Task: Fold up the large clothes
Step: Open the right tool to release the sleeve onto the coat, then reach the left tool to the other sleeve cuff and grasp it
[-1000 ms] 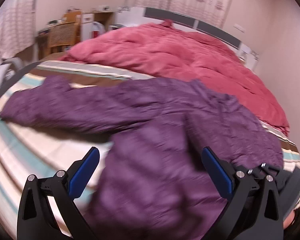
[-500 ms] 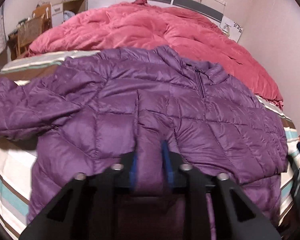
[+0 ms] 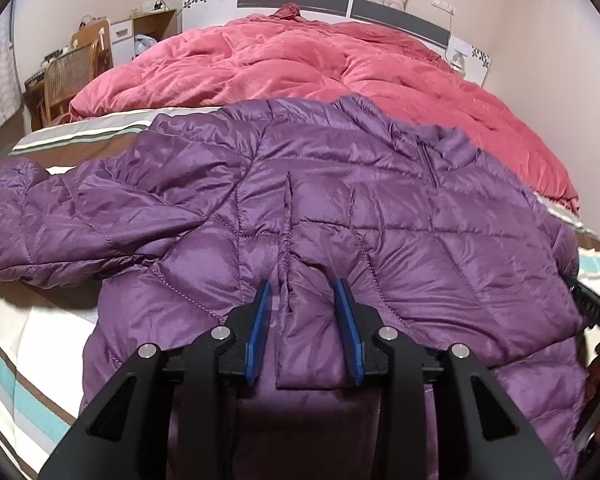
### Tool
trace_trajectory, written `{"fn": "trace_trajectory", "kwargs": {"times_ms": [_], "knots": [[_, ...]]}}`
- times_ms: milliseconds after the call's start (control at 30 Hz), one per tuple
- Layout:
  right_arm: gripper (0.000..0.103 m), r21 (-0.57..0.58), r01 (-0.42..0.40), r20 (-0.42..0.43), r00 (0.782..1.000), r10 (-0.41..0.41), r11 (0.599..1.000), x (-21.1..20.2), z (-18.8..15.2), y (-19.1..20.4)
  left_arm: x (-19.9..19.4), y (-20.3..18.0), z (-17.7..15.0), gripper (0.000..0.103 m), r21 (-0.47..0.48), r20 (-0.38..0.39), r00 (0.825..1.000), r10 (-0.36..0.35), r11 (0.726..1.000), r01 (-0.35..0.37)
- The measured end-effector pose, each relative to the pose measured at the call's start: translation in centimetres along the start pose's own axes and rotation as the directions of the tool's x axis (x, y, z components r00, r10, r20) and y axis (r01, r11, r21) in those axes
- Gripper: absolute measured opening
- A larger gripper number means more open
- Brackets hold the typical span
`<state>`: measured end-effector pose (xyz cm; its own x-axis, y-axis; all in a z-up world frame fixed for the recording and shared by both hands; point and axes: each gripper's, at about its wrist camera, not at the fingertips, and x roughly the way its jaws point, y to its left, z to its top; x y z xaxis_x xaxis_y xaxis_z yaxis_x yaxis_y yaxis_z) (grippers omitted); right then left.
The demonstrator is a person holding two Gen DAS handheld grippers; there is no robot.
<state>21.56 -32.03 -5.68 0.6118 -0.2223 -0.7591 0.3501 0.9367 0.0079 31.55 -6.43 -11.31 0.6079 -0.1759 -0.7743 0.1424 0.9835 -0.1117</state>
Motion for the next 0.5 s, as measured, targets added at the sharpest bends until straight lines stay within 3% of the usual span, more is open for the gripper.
{"fn": "trace_trajectory", "kwargs": {"times_ms": [167,200,233,300,400,500], "knots": [[0.039,-0.029,0.03,0.006,1.0,-0.03,0.999,-0.2,0.2,0.5,-0.3,0.2,-0.1,0.038,-0.009,0.0,1.0,-0.024,1.0,0.024],[0.039,-0.036,0.043,0.022,0.999,-0.043,0.998,-0.9,0.2,0.6,-0.7,0.5,-0.1,0.054,-0.023,0.001,0.999,-0.043,0.999,0.043],[0.039,-0.046,0.06,0.044,0.997,-0.058,0.997,-1.9,0.0,0.8,-1.4,1.0,-0.2,0.079,-0.038,0.004,0.998,-0.065,0.997,0.065],[0.039,-0.078,0.063,0.126,0.991,-0.053,0.995,-4.8,-0.5,1.6,-3.0,1.9,-0.5,0.093,-0.058,0.041,0.998,-0.053,0.997,0.055],[0.039,-0.139,0.053,0.155,0.987,-0.031,0.989,-6.8,-1.7,2.9,-4.6,4.5,-0.9,0.093,-0.111,0.066,0.996,-0.054,0.992,0.061],[0.039,-0.139,0.037,0.128,0.992,-0.019,0.99,-6.2,-2.6,2.9,-5.9,8.3,-1.1,0.093,-0.22,0.103,0.995,-0.014,0.975,0.037]]}}
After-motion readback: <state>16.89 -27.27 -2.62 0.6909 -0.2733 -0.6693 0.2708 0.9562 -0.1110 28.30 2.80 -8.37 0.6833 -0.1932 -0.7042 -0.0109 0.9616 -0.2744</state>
